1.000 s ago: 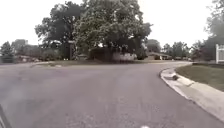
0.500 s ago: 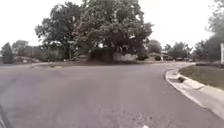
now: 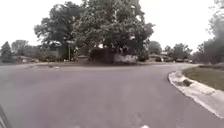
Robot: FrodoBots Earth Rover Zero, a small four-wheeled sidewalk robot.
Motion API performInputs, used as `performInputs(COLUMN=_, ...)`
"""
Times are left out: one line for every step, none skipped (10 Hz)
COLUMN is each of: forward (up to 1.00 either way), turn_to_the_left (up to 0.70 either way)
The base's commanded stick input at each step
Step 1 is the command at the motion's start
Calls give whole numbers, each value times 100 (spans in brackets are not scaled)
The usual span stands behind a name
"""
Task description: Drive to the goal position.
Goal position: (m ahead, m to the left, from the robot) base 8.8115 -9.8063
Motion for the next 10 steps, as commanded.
performInputs(forward=70, turn_to_the_left=0)
performInputs(forward=70, turn_to_the_left=0)
performInputs(forward=70, turn_to_the_left=0)
performInputs(forward=70, turn_to_the_left=-16)
performInputs(forward=70, turn_to_the_left=-35)
performInputs(forward=70, turn_to_the_left=-35)
performInputs(forward=70, turn_to_the_left=-25)
performInputs(forward=70, turn_to_the_left=0)
performInputs(forward=70, turn_to_the_left=0)
performInputs(forward=70, turn_to_the_left=0)
